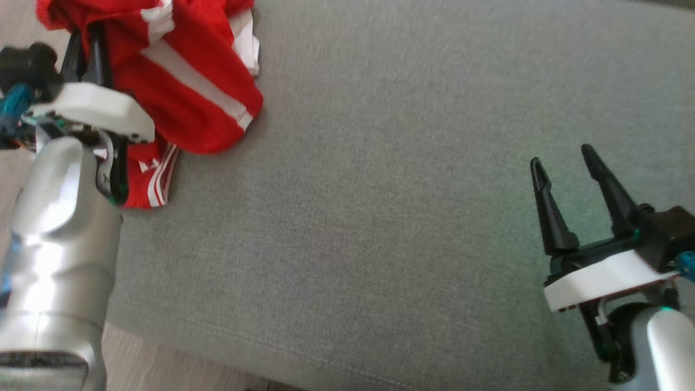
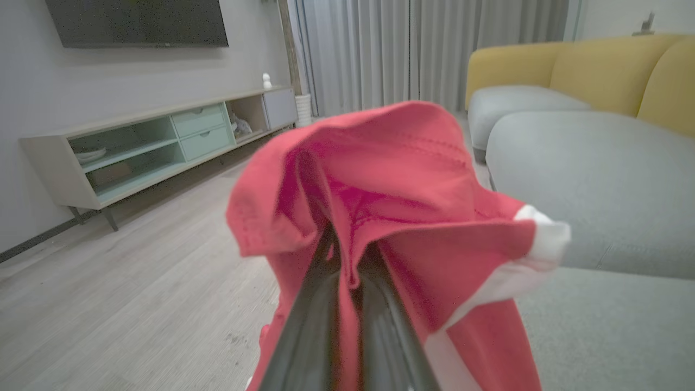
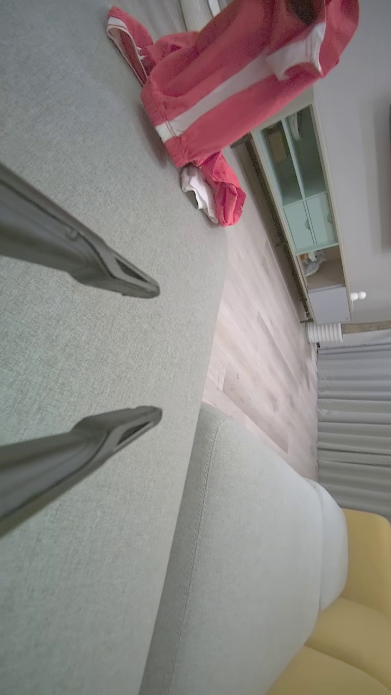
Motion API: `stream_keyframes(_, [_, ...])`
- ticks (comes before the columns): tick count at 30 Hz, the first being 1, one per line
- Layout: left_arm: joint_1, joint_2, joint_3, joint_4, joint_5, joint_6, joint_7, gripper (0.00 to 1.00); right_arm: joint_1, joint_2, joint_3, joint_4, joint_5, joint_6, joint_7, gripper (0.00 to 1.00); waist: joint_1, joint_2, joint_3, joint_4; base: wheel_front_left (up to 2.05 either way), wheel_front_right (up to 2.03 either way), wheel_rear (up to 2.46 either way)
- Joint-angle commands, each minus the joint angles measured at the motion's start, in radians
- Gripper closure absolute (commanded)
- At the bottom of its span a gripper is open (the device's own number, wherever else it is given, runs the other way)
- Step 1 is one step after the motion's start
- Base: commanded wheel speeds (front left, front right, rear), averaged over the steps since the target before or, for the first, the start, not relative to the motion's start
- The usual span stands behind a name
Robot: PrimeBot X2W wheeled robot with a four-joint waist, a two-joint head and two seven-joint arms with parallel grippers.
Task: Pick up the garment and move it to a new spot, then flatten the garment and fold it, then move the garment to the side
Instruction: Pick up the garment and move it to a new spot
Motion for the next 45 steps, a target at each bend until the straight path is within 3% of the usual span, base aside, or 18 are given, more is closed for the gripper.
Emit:
stream_keyframes(1, [0.038, 0.056, 0.042, -0.078, -0.007, 0.020, -0.023, 1.00, 0.002, 0.017, 0.028, -0.021, -0.004, -0.001, -0.017, 0.00, 0.0001, 0.0000, -0.071, -0.019, 0.00, 0.00, 0.00])
stream_keyframes(9, [0.257, 0.041, 0.049, -0.351, -0.024, 0.083, 0.000, 1.00, 0.029, 0.057, 0.033, 0.017, 0.003, -0.001, -0.043, 0.00, 0.0001, 0.0000, -0.158, -0.086, 0.00, 0.00, 0.00])
stream_keyframes(17, [0.510, -0.016, -0.011, -0.636, -0.043, 0.133, 0.131, 1.00, 0.031, 0.080, 0.052, 0.055, 0.010, -0.001, -0.073, 0.00, 0.0001, 0.0000, -0.191, -0.249, 0.00, 0.00, 0.00])
stream_keyframes(22, [0.528, -0.053, -0.109, -0.678, -0.020, 0.108, 0.199, 1.00, 0.010, 0.086, 0.068, 0.068, 0.012, -0.001, -0.091, 0.00, 0.0001, 0.0000, -0.162, -0.397, 0.00, 0.00, 0.00])
stream_keyframes(30, [0.380, -0.135, -0.289, -0.647, 0.037, 0.020, 0.252, 1.00, -0.015, 0.091, 0.046, 0.092, 0.028, -0.001, -0.128, 0.00, 0.0001, 0.0000, -0.066, -0.591, 0.00, 0.00, 0.00])
stream_keyframes(37, [0.314, -0.178, -0.482, -0.556, 0.013, -0.045, 0.260, 1.00, -0.031, 0.094, 0.047, 0.127, 0.055, -0.001, -0.160, 0.00, 0.0001, 0.0000, 0.000, -0.672, 0.00, 0.00, 0.00])
stream_keyframes(42, [0.308, -0.181, -0.583, -0.501, -0.038, -0.058, 0.240, 1.00, -0.044, 0.094, 0.035, 0.143, 0.070, -0.001, -0.178, 0.00, 0.0001, 0.0000, 0.016, -0.663, 0.00, 0.00, 0.00])
stream_keyframes(43, [0.309, -0.181, -0.598, -0.496, -0.054, -0.060, 0.231, 0.96, -0.045, 0.094, 0.032, 0.146, 0.070, -0.001, -0.179, 0.00, 0.0001, 0.0000, 0.013, -0.655, 0.00, 0.00, 0.00])
stream_keyframes(44, [0.311, -0.181, -0.609, -0.492, -0.076, -0.062, 0.225, 0.34, -0.045, 0.094, 0.031, 0.150, 0.070, -0.001, -0.179, 0.00, 0.0001, 0.0000, 0.009, -0.645, 0.00, 0.00, 0.00])
stream_keyframes(45, [0.308, -0.181, -0.623, -0.489, -0.082, -0.063, 0.219, 0.00, -0.044, 0.094, 0.029, 0.153, 0.069, -0.001, -0.179, 0.00, 0.0001, 0.0000, 0.003, -0.633, 0.00, 0.00, 0.00])
